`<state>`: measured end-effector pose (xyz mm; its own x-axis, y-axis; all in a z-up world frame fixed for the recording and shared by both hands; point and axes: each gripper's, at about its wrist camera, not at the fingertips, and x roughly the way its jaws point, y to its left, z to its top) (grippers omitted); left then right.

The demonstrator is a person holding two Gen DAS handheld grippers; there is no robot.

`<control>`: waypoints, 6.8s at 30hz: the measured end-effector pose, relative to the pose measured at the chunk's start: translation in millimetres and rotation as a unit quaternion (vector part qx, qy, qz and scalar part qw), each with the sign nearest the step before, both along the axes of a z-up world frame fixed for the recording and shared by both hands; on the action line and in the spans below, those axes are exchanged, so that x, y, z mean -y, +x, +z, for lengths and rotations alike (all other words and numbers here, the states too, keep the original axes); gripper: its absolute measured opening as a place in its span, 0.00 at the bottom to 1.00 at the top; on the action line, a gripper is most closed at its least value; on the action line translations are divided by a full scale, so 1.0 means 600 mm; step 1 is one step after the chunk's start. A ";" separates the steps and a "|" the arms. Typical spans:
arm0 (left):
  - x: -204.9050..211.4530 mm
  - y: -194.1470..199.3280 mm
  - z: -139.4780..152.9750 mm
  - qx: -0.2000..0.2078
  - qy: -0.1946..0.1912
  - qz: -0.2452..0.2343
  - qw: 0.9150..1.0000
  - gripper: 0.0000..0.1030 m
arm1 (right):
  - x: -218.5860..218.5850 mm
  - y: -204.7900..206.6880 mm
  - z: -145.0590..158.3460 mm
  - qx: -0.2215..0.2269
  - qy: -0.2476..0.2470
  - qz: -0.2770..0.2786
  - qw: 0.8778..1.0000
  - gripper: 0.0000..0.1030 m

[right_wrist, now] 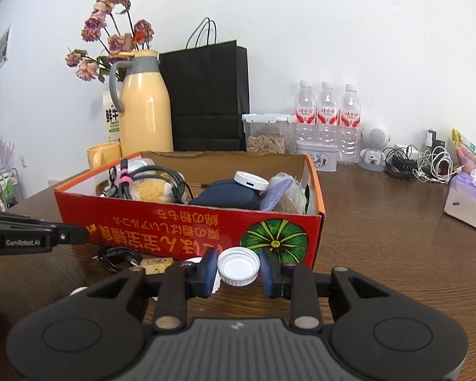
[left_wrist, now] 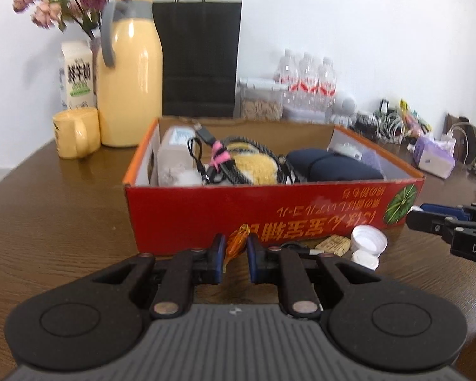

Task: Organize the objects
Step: 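Carry the cap and orange piece into the box and open both grippers, then withdraw both grippers from the box toward the remaining caps on the table, then grasp a white cap with the left gripper while the right gripper grasps another cap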

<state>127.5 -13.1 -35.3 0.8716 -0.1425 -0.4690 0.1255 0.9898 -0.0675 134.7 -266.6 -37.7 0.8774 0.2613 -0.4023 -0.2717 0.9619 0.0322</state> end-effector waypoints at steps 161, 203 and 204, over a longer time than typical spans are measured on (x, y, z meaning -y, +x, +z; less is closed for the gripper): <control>0.095 -0.050 -0.009 -0.067 0.029 -0.018 0.997 0.28 | 0.009 -0.020 -0.020 -0.082 0.000 -0.009 0.997 1.00; 0.043 -0.053 0.027 -0.025 0.001 0.009 1.000 0.28 | -0.047 0.048 -0.014 -0.077 0.011 0.018 0.997 0.38; 0.042 -0.053 0.029 -0.023 0.000 0.009 1.000 0.28 | -0.046 0.042 -0.010 -0.072 0.012 0.021 0.997 0.38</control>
<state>96.0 -38.1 -17.6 0.8520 -0.1267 -0.5080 0.1046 0.9919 -0.0720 160.0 -238.9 -43.4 0.7997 0.3070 -0.5160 -0.3018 0.9485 0.0966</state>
